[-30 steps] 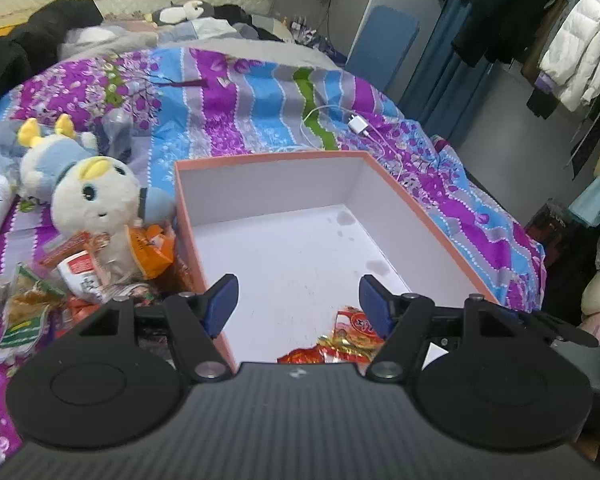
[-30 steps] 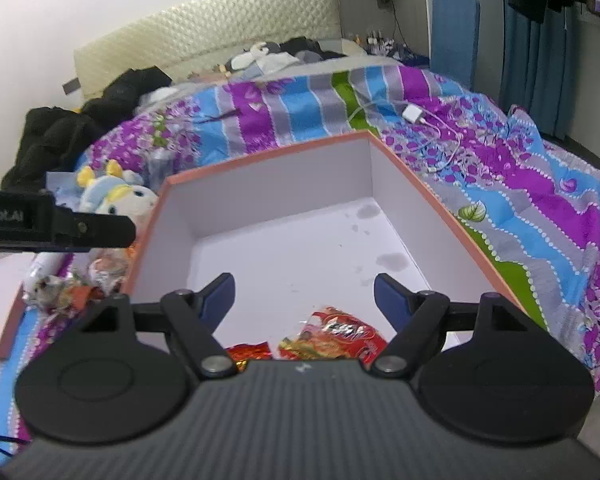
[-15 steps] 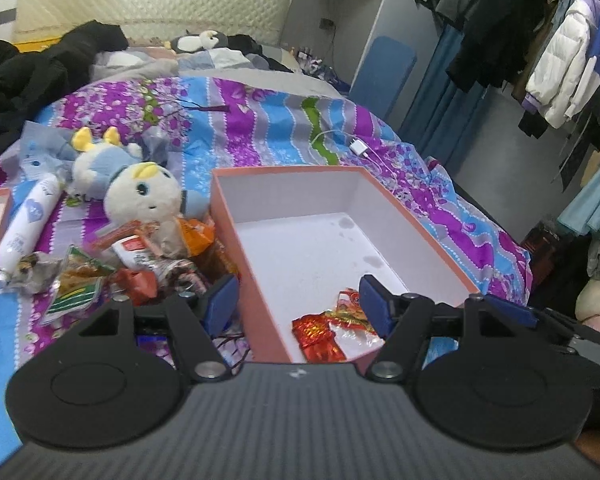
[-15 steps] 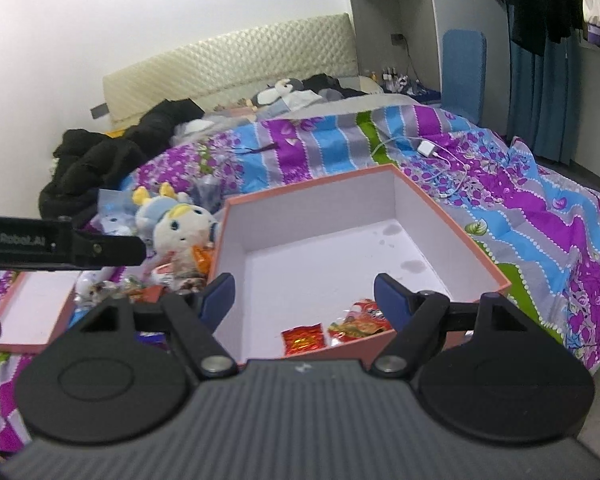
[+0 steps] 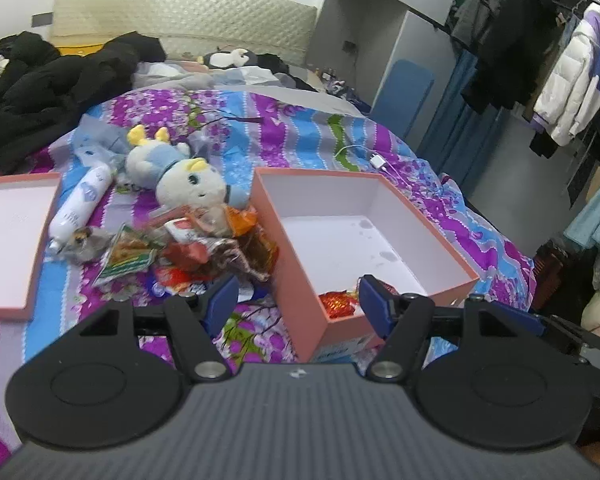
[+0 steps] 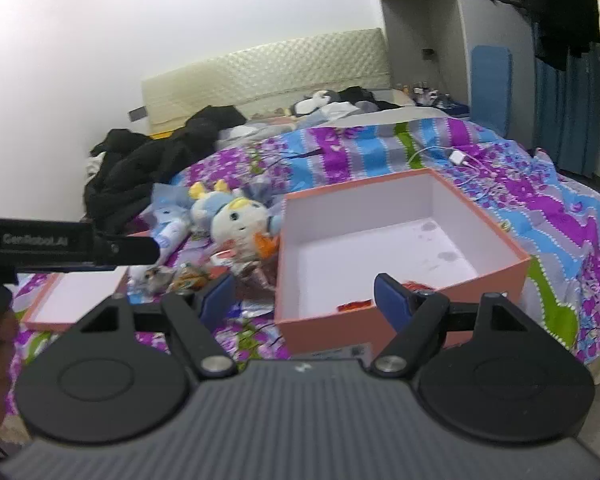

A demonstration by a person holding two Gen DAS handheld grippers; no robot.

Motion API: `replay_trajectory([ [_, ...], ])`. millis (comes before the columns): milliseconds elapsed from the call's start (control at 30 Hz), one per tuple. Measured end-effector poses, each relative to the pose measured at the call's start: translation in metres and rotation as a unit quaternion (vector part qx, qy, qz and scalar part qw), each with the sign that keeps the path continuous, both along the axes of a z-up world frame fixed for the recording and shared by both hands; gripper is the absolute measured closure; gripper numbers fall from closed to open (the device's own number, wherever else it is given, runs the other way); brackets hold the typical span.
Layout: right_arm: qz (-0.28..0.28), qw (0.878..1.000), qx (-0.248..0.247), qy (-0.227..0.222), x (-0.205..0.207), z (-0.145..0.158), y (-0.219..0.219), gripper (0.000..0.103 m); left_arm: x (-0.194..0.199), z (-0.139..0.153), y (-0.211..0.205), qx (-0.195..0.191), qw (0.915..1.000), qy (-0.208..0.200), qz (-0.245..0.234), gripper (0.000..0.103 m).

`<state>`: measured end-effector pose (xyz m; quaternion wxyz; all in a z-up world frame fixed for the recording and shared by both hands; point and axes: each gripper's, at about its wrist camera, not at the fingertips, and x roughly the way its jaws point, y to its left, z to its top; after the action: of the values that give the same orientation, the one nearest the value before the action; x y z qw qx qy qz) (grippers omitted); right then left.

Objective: Organize snacks
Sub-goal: 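Withdraw both tools from the pink box back toward the snack pile, then lower the left tool onto the green-labelled bag while the right tool reaches the blue bag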

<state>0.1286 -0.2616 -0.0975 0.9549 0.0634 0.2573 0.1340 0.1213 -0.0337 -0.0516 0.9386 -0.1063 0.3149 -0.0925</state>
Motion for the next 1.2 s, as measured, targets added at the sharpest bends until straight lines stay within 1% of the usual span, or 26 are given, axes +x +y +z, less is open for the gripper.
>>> replay_trajectory([
  [200,0.033,0.999,-0.005,0.005,-0.023,-0.007,0.016,0.025,-0.034,-0.008,0.011,0.005,0.9998,0.004,0.02,0.031],
  [267,0.04,0.999,-0.002,0.013,-0.03,-0.012,0.021,0.025,-0.044,-0.014,0.016,0.003,0.9994,0.013,0.031,0.031],
  [400,0.064,0.998,-0.005,0.027,-0.038,-0.024,0.032,0.025,-0.06,-0.026,0.028,0.004,0.9989,0.027,0.039,0.031],
  [500,0.067,0.997,-0.007,0.034,-0.04,-0.029,0.038,0.025,-0.063,-0.034,0.037,0.004,0.9983,0.037,0.044,0.031],
  [700,0.07,0.997,-0.013,0.034,-0.033,-0.033,0.044,0.025,-0.054,-0.046,0.05,0.002,0.9978,0.045,0.049,0.031],
  [900,0.074,0.996,-0.031,0.03,-0.019,-0.04,0.054,0.025,-0.027,-0.062,0.062,-0.004,0.9965,0.062,0.056,0.03],
  [1200,0.074,0.996,-0.037,0.041,0.005,-0.055,0.069,0.025,0.008,-0.084,0.072,0.0,0.9954,0.08,0.053,0.03],
])
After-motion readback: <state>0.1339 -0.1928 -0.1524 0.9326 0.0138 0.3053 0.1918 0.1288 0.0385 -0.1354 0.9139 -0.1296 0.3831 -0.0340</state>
